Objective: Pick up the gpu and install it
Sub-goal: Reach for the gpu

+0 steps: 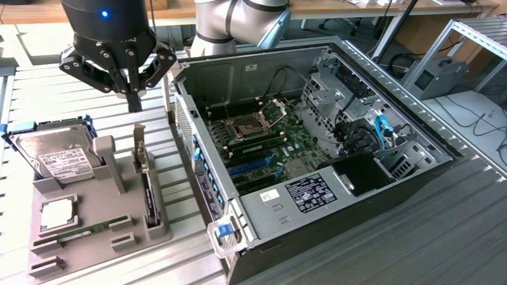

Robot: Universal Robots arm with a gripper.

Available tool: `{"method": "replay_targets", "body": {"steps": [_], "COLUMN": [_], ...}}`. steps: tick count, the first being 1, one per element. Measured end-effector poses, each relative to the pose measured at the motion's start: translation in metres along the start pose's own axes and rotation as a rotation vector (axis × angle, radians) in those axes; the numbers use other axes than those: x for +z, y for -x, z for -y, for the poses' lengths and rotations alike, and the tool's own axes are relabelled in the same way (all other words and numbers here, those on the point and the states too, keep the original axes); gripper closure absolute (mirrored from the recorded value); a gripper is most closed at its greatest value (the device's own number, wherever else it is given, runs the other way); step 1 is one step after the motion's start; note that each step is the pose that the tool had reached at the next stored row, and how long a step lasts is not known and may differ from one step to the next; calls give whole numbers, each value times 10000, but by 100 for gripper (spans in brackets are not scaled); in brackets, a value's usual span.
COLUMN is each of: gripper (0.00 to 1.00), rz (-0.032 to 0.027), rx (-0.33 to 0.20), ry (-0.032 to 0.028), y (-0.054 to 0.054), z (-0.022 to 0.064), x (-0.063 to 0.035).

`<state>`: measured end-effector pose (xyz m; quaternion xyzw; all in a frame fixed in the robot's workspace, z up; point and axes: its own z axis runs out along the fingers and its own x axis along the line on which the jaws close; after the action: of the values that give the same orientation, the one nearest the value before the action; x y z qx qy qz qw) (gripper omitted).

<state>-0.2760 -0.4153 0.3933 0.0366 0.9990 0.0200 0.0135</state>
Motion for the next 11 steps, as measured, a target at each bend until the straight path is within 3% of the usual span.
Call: {"method": "replay_targets", "body": {"steps": [11], "gripper": [89], "rz": [1], "rx": [-1], "ry": [-11], "y": [2], "z": [25], "x": [-1]}}
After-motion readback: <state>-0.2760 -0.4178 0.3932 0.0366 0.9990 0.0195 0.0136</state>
